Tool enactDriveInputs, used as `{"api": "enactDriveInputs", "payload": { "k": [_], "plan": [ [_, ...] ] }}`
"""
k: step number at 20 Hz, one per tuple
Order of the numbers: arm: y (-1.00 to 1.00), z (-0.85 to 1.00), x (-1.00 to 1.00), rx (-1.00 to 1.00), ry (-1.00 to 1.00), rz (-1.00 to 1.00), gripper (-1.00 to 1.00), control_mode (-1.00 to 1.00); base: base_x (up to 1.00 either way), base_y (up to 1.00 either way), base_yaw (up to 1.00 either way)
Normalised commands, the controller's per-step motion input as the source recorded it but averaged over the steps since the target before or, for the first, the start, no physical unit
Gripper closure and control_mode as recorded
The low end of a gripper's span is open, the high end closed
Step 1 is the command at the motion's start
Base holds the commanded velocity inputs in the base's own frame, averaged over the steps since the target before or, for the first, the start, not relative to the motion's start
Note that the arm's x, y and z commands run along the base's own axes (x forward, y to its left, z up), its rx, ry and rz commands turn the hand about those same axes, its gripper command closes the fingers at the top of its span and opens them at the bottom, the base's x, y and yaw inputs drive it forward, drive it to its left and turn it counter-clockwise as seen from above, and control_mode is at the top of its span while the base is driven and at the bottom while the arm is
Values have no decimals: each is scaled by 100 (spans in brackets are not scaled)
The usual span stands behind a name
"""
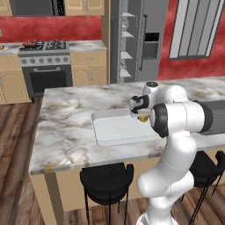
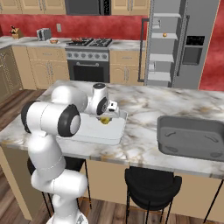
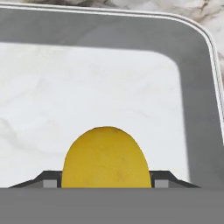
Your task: Place the cold items (lemon and mango) from the fridge in one tupperware on the dining counter. Place the warm items (kebab skewer and hot dog) in the stove area in another tupperware.
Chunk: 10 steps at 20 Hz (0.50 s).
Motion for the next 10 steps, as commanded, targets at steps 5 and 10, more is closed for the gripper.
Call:
{"api": "enactDriveInputs", "payload": {
  "k": [5, 10],
  "plan": [
    [-1, -32, 0, 2, 2, 0, 100, -100, 0, 0, 0],
    [0, -32, 0, 2, 6, -1, 100, -100, 0, 0, 0]
  ]
}}
